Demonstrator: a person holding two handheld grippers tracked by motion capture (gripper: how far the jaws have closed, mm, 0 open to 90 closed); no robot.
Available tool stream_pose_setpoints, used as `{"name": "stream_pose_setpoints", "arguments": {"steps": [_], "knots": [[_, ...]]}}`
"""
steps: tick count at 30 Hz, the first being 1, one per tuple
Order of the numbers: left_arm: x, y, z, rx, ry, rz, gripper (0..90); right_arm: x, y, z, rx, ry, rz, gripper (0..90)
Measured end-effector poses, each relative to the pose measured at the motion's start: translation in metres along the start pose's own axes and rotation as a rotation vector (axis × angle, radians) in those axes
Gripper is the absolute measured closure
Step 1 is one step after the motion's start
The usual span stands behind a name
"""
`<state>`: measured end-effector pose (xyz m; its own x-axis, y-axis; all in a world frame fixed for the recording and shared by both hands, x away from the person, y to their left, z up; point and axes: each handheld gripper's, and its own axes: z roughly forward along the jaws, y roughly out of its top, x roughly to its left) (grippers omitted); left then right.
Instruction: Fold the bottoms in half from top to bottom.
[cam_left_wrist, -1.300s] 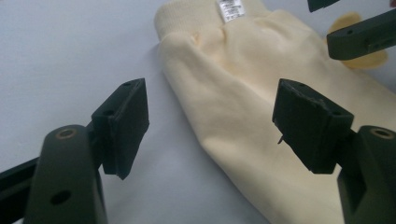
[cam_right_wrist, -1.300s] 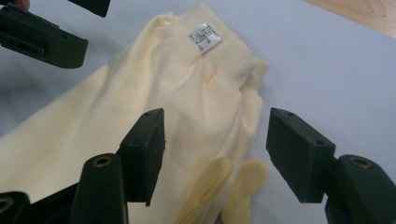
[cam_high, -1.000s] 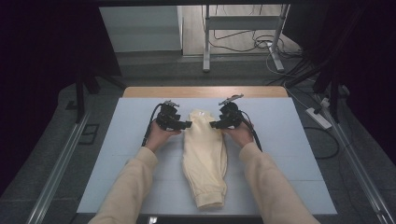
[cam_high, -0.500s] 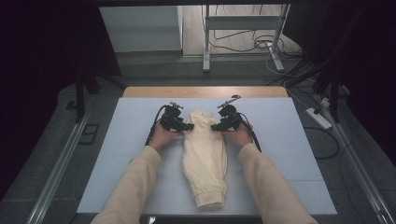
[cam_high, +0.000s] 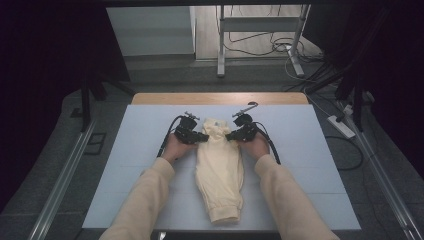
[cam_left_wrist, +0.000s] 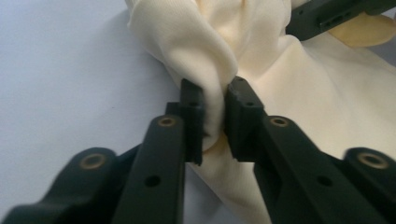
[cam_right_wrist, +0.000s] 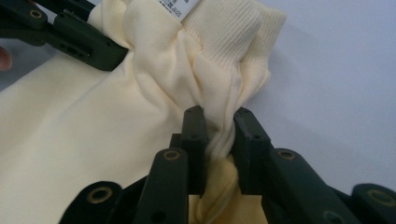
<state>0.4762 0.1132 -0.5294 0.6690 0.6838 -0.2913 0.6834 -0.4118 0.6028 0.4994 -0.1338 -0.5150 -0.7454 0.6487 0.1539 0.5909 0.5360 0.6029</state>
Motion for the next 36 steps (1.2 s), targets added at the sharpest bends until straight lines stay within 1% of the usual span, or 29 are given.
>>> {"name": "stream_pose_setpoints", "arguments": {"steps": [4,7,10,12,17,18,20,24,27,29,33,36], "knots": [[-0.004,0.001,-0.004,-0.006,0.001,0.024,81.0,0.005,0.001,-0.005,0.015,-0.021,-0.044,78.5],[-0.007,0.003,-0.011,-0.033,-0.004,0.038,81.5,0.006,0.003,-0.013,0.007,-0.022,-0.056,78.6],[-0.011,0.006,-0.018,-0.063,-0.009,0.049,81.6,0.006,0.004,-0.023,-0.023,-0.019,-0.06,78.6],[-0.014,0.008,-0.022,-0.074,-0.008,0.059,81.6,0.007,0.005,-0.028,-0.033,-0.021,-0.066,78.5],[-0.018,0.012,-0.031,-0.089,-0.004,0.082,81.9,0.01,0.006,-0.036,-0.059,-0.031,-0.075,78.5],[-0.019,0.013,-0.033,-0.094,-0.005,0.081,81.9,0.011,0.006,-0.038,-0.063,-0.032,-0.077,78.5],[-0.021,0.017,-0.039,-0.108,-0.004,0.09,82.0,0.011,0.008,-0.042,-0.076,-0.036,-0.085,78.5],[-0.025,0.027,-0.053,-0.13,0.0,0.113,82.1,0.013,0.015,-0.055,-0.122,-0.055,-0.101,78.6],[-0.029,0.033,-0.061,-0.158,0.004,0.122,82.2,0.014,0.021,-0.066,-0.15,-0.06,-0.098,78.7],[-0.03,0.033,-0.062,-0.159,0.001,0.122,82.2,0.013,0.021,-0.068,-0.169,-0.055,-0.086,78.7],[-0.031,0.032,-0.058,-0.147,-0.003,0.118,82.2,0.011,0.016,-0.065,-0.166,-0.047,-0.067,78.6],[-0.03,0.034,-0.058,-0.151,0.002,0.121,82.2,0.009,0.015,-0.064,-0.171,-0.047,-0.062,78.7]]}}
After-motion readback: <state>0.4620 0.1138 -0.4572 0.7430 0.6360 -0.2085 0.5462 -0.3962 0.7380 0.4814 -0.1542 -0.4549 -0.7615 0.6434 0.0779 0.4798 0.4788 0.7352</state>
